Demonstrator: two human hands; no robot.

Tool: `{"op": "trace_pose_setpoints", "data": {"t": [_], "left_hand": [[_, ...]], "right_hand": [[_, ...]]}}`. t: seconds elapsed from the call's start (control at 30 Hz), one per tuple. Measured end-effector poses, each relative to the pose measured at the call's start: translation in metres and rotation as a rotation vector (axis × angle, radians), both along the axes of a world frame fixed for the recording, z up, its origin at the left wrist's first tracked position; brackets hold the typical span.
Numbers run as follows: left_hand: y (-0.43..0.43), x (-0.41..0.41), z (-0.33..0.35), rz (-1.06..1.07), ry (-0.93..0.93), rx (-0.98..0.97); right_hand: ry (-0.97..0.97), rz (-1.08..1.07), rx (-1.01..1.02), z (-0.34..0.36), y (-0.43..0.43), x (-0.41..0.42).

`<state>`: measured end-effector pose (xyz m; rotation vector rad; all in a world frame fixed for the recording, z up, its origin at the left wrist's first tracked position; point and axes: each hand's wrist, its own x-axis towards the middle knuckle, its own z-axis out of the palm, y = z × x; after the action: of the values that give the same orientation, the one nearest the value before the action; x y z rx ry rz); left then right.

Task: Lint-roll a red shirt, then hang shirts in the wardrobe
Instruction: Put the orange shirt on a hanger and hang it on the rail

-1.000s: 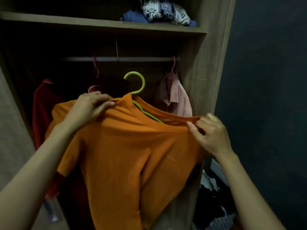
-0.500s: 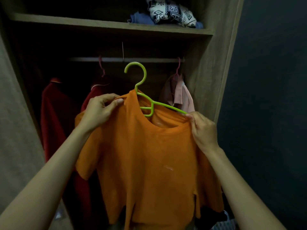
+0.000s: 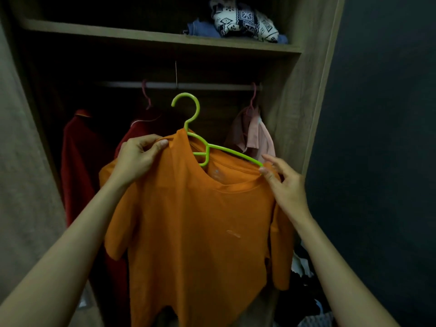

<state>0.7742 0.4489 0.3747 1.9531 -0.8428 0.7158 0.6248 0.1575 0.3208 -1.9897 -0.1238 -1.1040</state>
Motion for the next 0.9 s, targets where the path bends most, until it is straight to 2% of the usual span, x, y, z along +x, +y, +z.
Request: {"op": "trace_pose_setpoints", "data": {"t": [0.07,0.27,0.37,0.5,0.67,0.77,0.9], "left_hand": [[0.004,0.002,-0.001,0.011,0.002,0.003],[0.013,0.003,-0.002,-0.011,-0.003,0.068],[0.014,0.004,-0.004,-0.029,-0.006,0.052],[-0.003,-0.001,-0.008,-0.068,-0.034,0.094],[-0.018,-0.007,-0.010,-0.101,-0.124,0.161],[-0.008,0.004,-0.014,-0.063,-0.130,0.086],[0.022,0.030,-0.021,0.014,-0.111,-0.120]], "right_hand": [[0.052,0.043,0.080,-0.008,0.004,-0.001],[-0.065,-0.079,0.111,-0.006,0.010,0.006],[-0.047,-0.040,0.133,0.006,0.013,0.013],[0.042,0.101,0.009,0.015,0.034,0.029],[0.090,0.106,-0.319,0.016,0.042,0.040],[0.091,0.034,-0.416,0.017,0.031,0.038],[0.079,-0.079,-0.254,0.021,0.007,0.025]]}}
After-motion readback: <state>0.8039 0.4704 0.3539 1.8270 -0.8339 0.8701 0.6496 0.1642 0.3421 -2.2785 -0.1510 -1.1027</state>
